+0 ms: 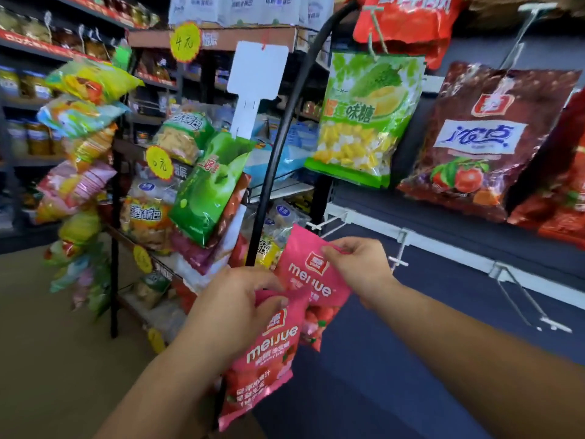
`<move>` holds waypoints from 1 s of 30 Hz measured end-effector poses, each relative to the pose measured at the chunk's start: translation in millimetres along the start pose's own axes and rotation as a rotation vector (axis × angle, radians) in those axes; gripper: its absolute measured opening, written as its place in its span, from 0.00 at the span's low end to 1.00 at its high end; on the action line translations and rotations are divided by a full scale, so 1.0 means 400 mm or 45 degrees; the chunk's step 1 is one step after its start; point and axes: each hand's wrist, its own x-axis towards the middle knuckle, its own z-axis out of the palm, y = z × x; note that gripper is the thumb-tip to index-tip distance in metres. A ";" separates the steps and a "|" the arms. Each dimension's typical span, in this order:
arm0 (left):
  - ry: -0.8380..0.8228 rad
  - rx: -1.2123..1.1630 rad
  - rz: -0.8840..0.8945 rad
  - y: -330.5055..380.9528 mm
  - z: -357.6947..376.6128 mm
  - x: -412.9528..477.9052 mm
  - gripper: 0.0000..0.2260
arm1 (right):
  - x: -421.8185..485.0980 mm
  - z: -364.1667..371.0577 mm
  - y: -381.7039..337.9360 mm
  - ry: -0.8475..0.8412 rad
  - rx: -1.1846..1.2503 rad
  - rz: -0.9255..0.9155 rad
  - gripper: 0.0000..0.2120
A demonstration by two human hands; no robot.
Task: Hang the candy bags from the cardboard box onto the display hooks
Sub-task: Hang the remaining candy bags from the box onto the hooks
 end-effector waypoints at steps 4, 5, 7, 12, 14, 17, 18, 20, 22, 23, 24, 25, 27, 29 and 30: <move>0.027 0.077 0.106 -0.053 0.029 0.041 0.03 | 0.079 0.037 0.007 0.095 -0.022 0.012 0.05; 0.040 0.046 0.101 -0.066 0.036 0.049 0.03 | 0.090 0.043 0.008 0.095 -0.026 0.007 0.05; 0.062 -0.031 0.058 -0.092 0.050 0.060 0.03 | 0.107 0.049 0.011 0.077 -0.016 -0.004 0.06; 0.110 -0.163 0.041 -0.119 0.089 0.081 0.04 | 0.121 0.049 0.027 0.000 -0.005 -0.110 0.08; 0.096 -0.183 0.074 -0.112 0.103 0.083 0.05 | 0.127 0.050 0.031 -0.022 0.029 -0.118 0.08; 0.083 -0.194 0.071 -0.108 0.122 0.083 0.03 | 0.130 0.048 0.030 -0.044 0.027 -0.140 0.09; 0.080 -0.205 0.072 -0.107 0.127 0.083 0.03 | 0.130 0.044 0.031 -0.045 0.025 -0.163 0.08; 0.079 -0.230 0.064 -0.105 0.134 0.083 0.04 | 0.127 0.039 0.030 -0.053 0.032 -0.208 0.08; 0.086 -0.270 0.032 -0.105 0.139 0.084 0.07 | 0.131 0.041 0.026 -0.050 0.047 -0.184 0.08; 0.085 -0.298 0.007 -0.105 0.141 0.084 0.08 | 0.137 0.043 0.023 -0.050 0.072 -0.138 0.08; 0.078 -0.329 -0.021 -0.106 0.143 0.084 0.08 | 0.143 0.044 0.019 -0.055 0.119 -0.073 0.09; 0.067 -0.359 -0.048 -0.108 0.145 0.085 0.08 | 0.148 0.044 0.014 -0.066 0.180 -0.004 0.09; 0.039 -0.395 -0.086 -0.114 0.148 0.087 0.06 | 0.157 0.045 0.008 -0.079 0.264 0.077 0.10; 0.018 -0.400 -0.105 -0.116 0.150 0.085 0.05 | 0.160 0.044 0.013 -0.104 0.223 0.051 0.12; 0.013 -0.400 -0.103 -0.117 0.152 0.085 0.05 | 0.161 0.044 0.017 -0.109 0.175 0.016 0.12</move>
